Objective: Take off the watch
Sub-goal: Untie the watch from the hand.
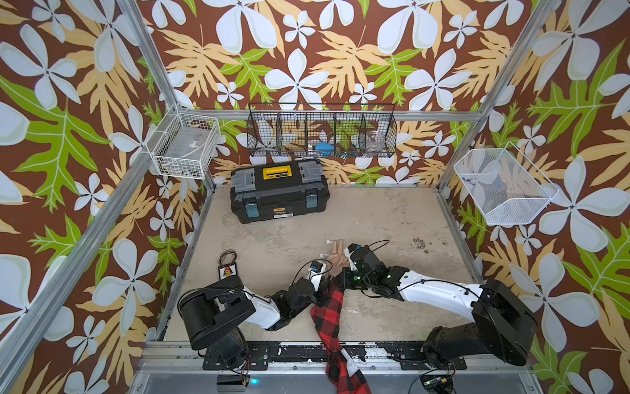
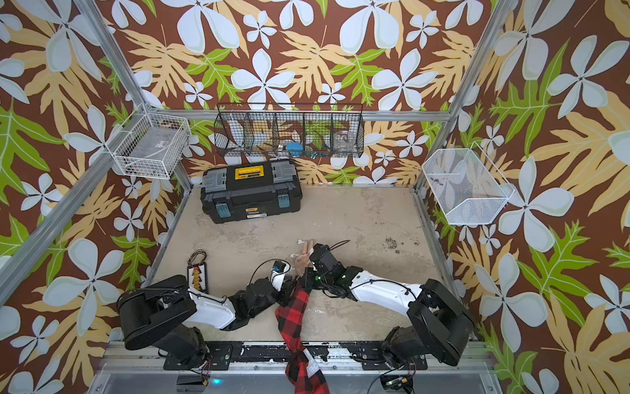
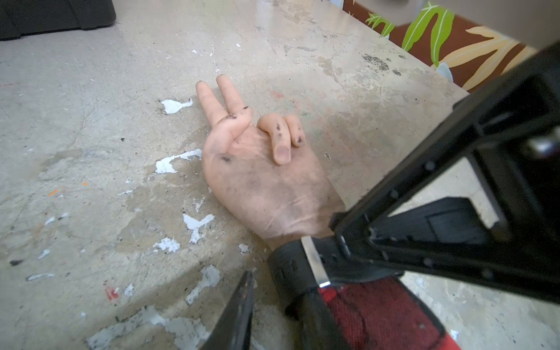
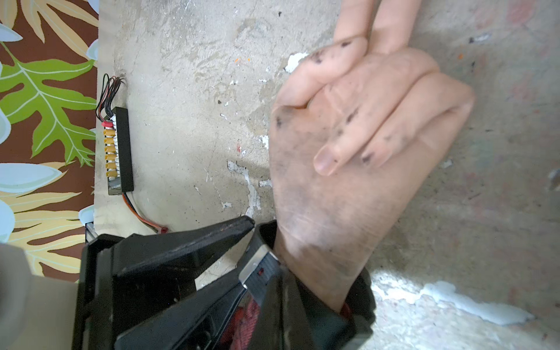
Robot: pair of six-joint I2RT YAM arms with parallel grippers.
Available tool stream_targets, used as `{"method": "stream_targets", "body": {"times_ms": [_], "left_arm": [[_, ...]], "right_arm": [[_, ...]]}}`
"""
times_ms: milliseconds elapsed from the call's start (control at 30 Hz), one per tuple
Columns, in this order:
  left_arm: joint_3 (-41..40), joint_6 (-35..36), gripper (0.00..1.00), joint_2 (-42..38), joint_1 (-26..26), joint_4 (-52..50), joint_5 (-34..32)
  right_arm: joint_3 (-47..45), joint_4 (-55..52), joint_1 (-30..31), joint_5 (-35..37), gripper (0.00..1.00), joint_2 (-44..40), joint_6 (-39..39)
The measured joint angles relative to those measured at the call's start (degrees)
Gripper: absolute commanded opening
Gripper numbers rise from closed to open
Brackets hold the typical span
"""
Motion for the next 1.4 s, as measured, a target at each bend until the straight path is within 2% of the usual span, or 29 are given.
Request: {"method": "stream_targets", "body": {"times_ms": [200, 267, 500, 667, 933, 1100, 1400], "left_arm": [[0.07, 0.15, 0.05, 1.99, -0.07, 3.67, 0.37], [-0.04, 0.31, 0.01, 1.97, -0.07, 3.91, 0.39], [-1.29, 1.11, 0.0, 0.79, -0.07, 4.2, 0.26], [-2.23, 1.27, 0.0, -0.22, -0.07, 4.22, 0.28], [-3.72, 2.56, 0.0, -2.49, -0.04, 4.31, 1.36], [-4.28, 3.04, 0.0, -3.91, -0.04, 4.7, 2.4], [-4.81, 4.04, 0.0, -4.85, -0.04, 5.03, 3.8]], "right_arm": [[0.26, -0.59, 0.0, 0.98, 0.0, -0.31, -0.79], [0.94, -1.62, 0.0, 1.11, 0.03, -0.31, -1.2], [5.68, -10.05, 0.28, 0.7, 0.3, -1.18, -5.64], [9.07, -14.32, 0.11, 1.62, 0.38, -2.23, -12.0], [14.86, -17.73, 0.22, 1.99, 0.4, -1.73, -27.5], [17.11, -18.1, 0.24, 0.24, 0.4, 2.29, -35.65], [17.44, -18.43, 1.62, -3.72, 0.41, 6.95, -41.66]]}}
